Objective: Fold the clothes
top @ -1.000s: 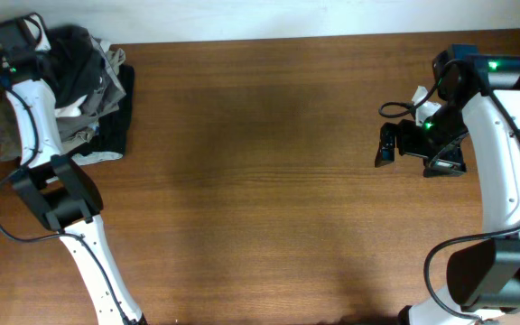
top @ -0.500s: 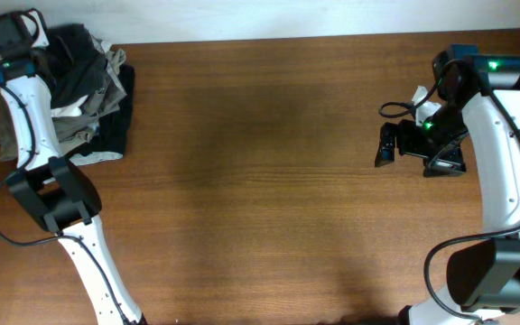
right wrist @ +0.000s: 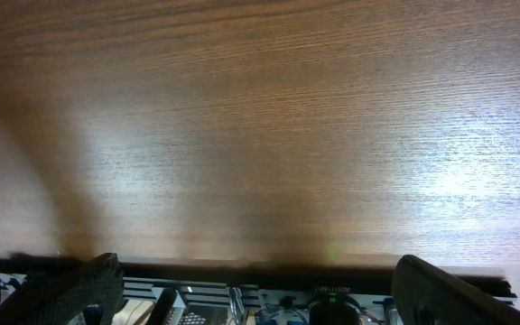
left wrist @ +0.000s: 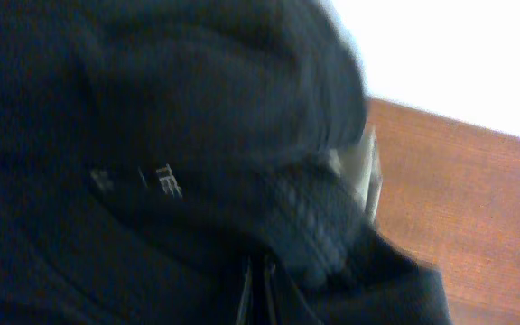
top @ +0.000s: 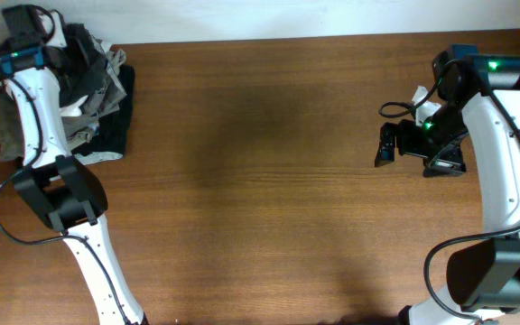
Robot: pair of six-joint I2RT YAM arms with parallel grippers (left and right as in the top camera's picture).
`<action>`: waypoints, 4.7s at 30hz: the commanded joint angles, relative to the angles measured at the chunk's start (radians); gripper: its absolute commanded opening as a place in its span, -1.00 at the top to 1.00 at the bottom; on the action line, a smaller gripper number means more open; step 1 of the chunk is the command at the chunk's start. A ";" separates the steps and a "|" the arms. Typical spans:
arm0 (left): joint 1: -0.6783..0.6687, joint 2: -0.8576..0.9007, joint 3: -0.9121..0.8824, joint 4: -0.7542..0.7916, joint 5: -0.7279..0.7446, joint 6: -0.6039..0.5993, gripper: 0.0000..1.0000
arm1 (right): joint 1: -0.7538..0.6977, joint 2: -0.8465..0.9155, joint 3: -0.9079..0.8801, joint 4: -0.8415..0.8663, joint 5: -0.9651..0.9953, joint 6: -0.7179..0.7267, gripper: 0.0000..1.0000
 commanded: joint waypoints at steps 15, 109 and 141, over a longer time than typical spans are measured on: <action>-0.006 -0.243 -0.065 -0.112 -0.031 0.016 0.60 | 0.004 -0.005 0.010 0.001 -0.002 0.039 -0.98; -0.521 -1.255 -0.969 -0.402 0.233 0.042 -0.98 | 0.204 -1.492 -1.041 0.898 0.255 -0.091 -0.97; -0.521 -1.255 -0.969 -0.402 0.233 0.042 -0.98 | 0.027 -1.765 -1.800 1.617 0.155 -0.090 -0.97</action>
